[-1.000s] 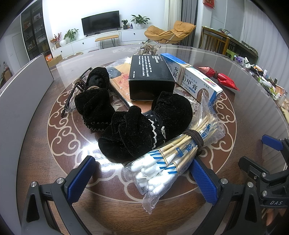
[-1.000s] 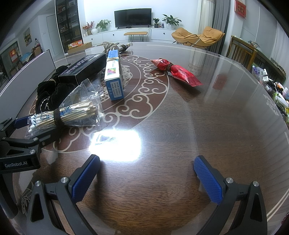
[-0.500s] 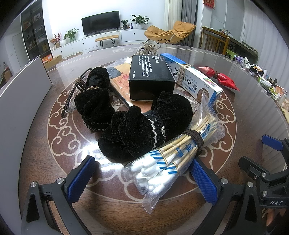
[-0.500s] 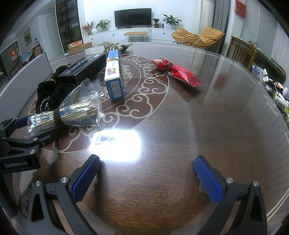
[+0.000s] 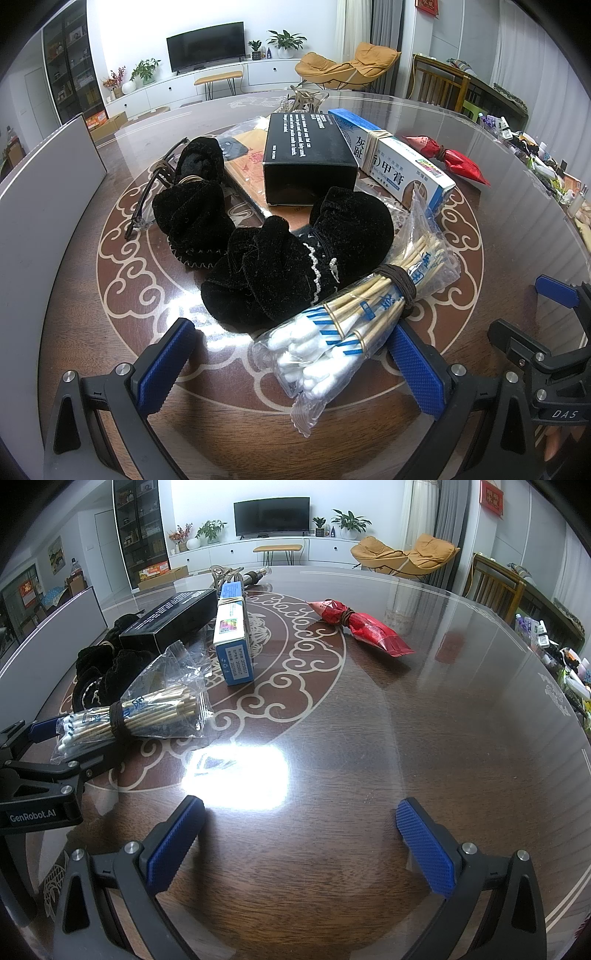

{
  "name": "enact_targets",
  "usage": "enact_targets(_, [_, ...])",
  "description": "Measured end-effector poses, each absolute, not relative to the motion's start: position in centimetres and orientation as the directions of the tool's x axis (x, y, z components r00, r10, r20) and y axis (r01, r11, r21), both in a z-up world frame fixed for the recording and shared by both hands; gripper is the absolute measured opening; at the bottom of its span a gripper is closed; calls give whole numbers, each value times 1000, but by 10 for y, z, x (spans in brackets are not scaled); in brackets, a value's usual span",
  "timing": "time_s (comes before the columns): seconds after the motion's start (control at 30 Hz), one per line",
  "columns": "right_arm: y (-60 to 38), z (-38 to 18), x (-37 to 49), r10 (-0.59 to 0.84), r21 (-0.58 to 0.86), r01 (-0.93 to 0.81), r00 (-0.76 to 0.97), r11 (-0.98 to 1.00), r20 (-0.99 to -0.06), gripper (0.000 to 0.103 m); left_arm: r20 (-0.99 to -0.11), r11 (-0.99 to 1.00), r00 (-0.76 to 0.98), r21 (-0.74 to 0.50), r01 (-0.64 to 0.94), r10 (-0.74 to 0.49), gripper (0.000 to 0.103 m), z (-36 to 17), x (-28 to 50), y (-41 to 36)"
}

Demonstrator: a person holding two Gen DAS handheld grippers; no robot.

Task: Organize objects

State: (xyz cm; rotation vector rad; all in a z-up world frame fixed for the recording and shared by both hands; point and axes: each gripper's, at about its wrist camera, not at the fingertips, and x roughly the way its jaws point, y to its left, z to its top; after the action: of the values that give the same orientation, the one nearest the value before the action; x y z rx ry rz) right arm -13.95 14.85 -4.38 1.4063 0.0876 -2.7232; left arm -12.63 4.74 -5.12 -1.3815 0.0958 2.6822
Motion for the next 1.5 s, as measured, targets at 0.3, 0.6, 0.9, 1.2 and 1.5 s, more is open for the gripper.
enact_targets(0.3, [149, -44, -140, -40, -16, 92, -577, -996, -815, 103, -826, -987, -557, 0, -158, 89, 103, -50, -125, 47])
enact_targets(0.6, [148, -43, -139, -40, -14, 89, -572, -996, -819, 103, -852, -974, -510, 2, -227, 118, 103, -48, -30, 10])
enact_targets(0.9, [81, 6, -172, -288, 288, 84, -532, -954, -797, 103, -828, -988, -554, 2, -155, 85, 103, -49, -3, -2])
enact_targets(1.2, [64, -31, -158, -119, 19, 206, -488, -978, -864, 100, -837, -990, -540, -10, -139, 84, 103, -47, 14, -20])
enact_targets(1.5, [126, -33, -114, -162, 99, 155, -480, -983, -862, 100, -735, -950, -630, -64, -305, 252, 103, 3, -69, 18])
